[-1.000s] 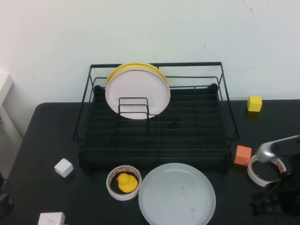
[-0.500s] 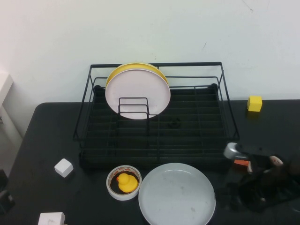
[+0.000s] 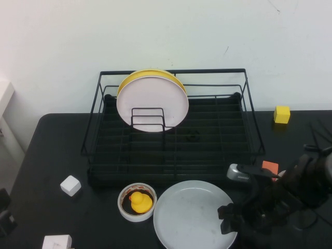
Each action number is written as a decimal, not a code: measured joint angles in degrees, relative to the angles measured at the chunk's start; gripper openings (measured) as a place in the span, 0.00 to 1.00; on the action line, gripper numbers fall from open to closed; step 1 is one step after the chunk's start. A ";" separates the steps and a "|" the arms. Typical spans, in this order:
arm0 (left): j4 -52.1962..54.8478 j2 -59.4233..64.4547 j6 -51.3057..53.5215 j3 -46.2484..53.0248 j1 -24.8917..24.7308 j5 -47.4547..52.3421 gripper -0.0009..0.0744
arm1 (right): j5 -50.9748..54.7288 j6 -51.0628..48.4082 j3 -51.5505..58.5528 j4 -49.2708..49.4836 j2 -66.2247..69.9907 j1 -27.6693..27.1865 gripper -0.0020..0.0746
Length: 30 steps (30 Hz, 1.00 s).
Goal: Place plate on rack
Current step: Pick up the plate from the table
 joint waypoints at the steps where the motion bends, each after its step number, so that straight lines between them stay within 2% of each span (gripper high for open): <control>1: -0.10 0.00 -0.07 0.00 0.00 0.00 0.01 | 0.31 -0.17 -0.68 0.04 0.95 0.00 0.54; 5: -0.10 0.00 -0.16 0.00 0.00 0.00 0.01 | 1.79 -0.57 -2.70 0.15 3.45 0.00 0.40; 11: -0.23 0.00 0.22 0.00 0.00 0.00 0.01 | 3.45 -4.30 -3.94 0.35 4.70 0.00 0.11; 13: -0.39 0.00 0.22 0.00 0.00 0.00 0.01 | 4.38 -5.06 -3.98 0.24 5.08 0.00 0.06; 21: -0.87 0.00 0.22 0.00 0.00 0.10 0.01 | 8.46 -8.22 -3.98 -0.25 3.96 0.00 0.04; 28: -1.63 0.00 0.26 0.00 0.00 2.45 0.01 | 9.54 -9.67 -3.98 -0.60 -4.82 0.47 0.04; 30: -1.89 0.00 0.26 0.00 0.00 2.95 0.05 | 9.63 -9.79 -3.98 -0.84 -7.83 1.06 0.04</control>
